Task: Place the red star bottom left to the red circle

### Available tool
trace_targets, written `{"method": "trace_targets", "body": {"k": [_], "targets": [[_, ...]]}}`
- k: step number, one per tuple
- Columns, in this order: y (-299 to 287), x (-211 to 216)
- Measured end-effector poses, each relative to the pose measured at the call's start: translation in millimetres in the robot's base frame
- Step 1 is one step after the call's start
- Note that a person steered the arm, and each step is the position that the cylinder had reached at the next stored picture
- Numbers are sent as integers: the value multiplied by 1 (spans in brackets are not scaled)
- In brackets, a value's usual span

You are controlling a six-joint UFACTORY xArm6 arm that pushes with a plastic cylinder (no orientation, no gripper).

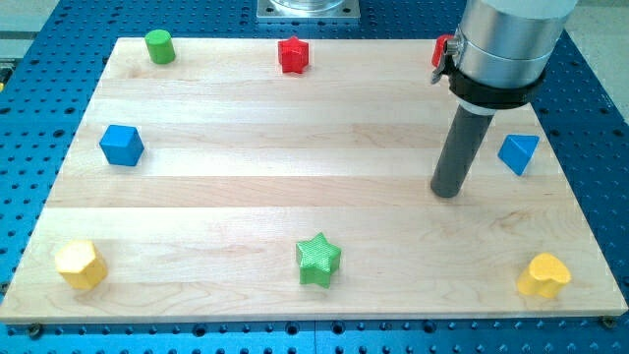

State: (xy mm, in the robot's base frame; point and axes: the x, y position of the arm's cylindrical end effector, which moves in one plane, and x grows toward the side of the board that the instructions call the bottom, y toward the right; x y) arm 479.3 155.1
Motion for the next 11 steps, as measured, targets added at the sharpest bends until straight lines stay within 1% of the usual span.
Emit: {"method": "trace_targets", "body": {"k": [1,2,3,4,5,6,7,8,9,10,11], "targets": [[3,7],[10,28],[-88,-7],[-218,-73],[-306,-158],[-294,-226],[-248,-249],[-144,-248],[-102,-240],[-100,-236],[-98,-273]]}}
